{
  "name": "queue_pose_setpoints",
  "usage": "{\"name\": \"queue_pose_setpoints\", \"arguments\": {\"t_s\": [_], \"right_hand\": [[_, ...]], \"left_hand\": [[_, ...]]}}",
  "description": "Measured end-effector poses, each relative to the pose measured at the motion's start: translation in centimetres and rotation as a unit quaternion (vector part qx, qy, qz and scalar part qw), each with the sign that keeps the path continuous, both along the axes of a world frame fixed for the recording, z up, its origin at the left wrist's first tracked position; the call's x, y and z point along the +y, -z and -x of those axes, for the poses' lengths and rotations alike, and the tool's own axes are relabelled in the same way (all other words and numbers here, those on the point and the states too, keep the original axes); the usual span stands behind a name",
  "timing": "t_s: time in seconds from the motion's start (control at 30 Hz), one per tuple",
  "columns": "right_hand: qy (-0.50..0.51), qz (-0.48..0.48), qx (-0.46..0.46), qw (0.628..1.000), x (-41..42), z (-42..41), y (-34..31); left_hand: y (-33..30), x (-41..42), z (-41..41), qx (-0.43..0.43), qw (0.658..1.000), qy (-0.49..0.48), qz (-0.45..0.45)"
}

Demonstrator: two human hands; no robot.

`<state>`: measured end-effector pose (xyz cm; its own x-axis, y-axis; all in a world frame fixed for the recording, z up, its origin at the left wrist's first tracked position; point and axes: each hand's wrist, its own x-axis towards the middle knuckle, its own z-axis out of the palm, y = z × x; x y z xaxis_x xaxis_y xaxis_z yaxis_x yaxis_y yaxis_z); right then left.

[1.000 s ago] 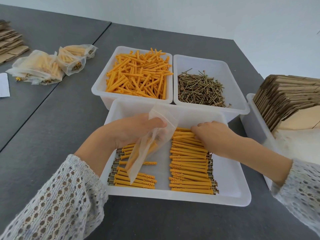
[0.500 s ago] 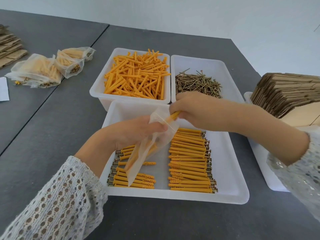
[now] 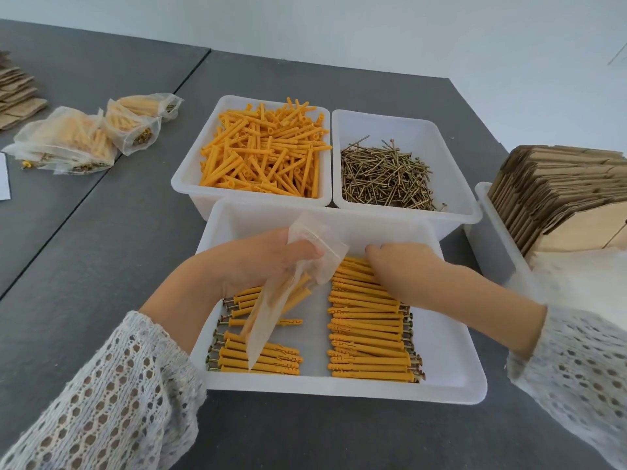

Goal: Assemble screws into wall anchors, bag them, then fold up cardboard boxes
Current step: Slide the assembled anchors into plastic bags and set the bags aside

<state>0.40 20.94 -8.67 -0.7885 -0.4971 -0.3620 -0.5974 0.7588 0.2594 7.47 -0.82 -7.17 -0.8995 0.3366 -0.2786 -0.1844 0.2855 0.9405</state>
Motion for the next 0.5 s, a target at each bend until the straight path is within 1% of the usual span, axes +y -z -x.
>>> {"name": "queue_pose_setpoints", "arguments": {"t_s": [0.17, 0.33, 0.47, 0.5], "right_hand": [[0.006, 0.019, -0.021, 1.000, 0.6, -0.4, 0.6], [-0.002, 0.012, -0.013, 1.000, 0.7, -1.1, 0.3], [0.035, 0.069, -0.097, 0.992, 1.0, -0.5, -1.4], [0.041, 0.086, -0.105, 0.990, 1.0, -0.1, -2.2]], "left_hand": [[-0.1, 0.0, 0.1, -0.001, 1.000, 0.001, 0.005], [-0.2, -0.1, -0.1, 0.004, 1.000, 0.001, -0.002], [-0.2, 0.0, -0.1, 0.009, 1.000, 0.001, -0.013], [-0.2, 0.0, -0.1, 0.011, 1.000, 0.002, -0.011]]}}
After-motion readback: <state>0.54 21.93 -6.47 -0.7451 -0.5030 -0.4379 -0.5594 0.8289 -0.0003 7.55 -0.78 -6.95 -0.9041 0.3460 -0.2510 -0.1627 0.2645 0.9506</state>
